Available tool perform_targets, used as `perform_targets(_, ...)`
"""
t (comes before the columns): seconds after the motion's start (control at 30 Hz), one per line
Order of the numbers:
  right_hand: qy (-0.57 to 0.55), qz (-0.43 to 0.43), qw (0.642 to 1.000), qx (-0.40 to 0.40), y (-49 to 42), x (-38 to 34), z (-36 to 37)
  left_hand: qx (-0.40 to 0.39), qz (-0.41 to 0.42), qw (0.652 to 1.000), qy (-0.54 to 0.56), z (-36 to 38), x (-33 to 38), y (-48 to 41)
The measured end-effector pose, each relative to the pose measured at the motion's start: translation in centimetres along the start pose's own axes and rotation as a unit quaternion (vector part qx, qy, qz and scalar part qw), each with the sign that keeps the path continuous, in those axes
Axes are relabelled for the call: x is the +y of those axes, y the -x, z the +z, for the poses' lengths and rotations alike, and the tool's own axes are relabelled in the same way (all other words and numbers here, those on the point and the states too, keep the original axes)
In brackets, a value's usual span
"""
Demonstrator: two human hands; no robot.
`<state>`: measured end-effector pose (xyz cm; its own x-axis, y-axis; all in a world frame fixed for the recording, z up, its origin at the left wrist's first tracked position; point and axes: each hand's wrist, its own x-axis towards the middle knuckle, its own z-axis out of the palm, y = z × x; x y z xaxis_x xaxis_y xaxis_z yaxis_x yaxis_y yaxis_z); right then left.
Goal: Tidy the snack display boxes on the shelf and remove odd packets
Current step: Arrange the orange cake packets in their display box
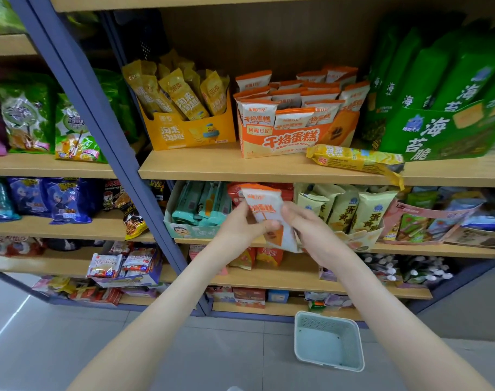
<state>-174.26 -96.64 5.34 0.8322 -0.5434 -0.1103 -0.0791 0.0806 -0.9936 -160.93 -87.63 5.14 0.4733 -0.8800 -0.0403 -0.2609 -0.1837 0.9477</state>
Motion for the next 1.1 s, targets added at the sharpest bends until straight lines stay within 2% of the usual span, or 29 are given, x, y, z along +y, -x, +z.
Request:
perform_targets(0.07,0.088,-0.028,0.996,0.02,-0.2,-1.0,-0.8,0.028,0.013,0.996,-0.087,0.7,1.1,-0.5)
perform_targets(0.17,0.164,-0.113,0.976,0.09,-0.6,-2.9,-2.1,0.068,0.1,0.965,-0.232,1.0,2.4,-1.7)
perform_targets(0.27,0.109,-0.224,0.957,0.15,-0.7,-5.2,-3.4,0.087,0.238,0.929,-0.269,0.1,3.6,-3.2)
perform_targets(0.3,0.089,-0.273,0.942,0.176,-0.6,-6.1,-3.9,0.1,0.289,0.912,-0.272,-0.4,3.9,-3.8)
perform_targets(0.4,0.089,-0.441,0.855,0.257,-1.4,-8.7,-4.8,0.191,0.392,0.859,-0.269,-2.3,4.7,-6.5)
perform_targets(0.5,0.098,-0.514,0.803,0.284,-3.9,-10.3,-5.5,0.265,0.451,0.796,-0.305,-3.7,5.3,-10.1)
perform_targets(0.6,0.115,-0.504,0.8,0.304,-6.6,-11.4,-5.9,0.269,0.471,0.751,-0.376,-4.5,5.3,-13.4)
perform_targets(0.73,0.151,-0.43,0.844,0.284,-8.9,-12.3,-6.2,0.263,0.465,0.713,-0.454,-4.9,4.8,-16.4)
perform_targets(0.83,0.183,-0.376,0.871,0.259,-9.5,-12.3,-6.7,0.275,0.479,0.697,-0.457,-5.3,4.2,-17.8)
perform_targets(0.97,0.18,-0.366,0.882,0.236,-9.6,-12.7,-7.6,0.293,0.493,0.686,-0.447,-5.4,3.6,-18.8)
perform_targets(1.1,0.266,-0.284,0.899,0.2,-11.4,-12.9,-8.3,0.304,0.485,0.685,-0.451,-5.3,3.6,-19.4)
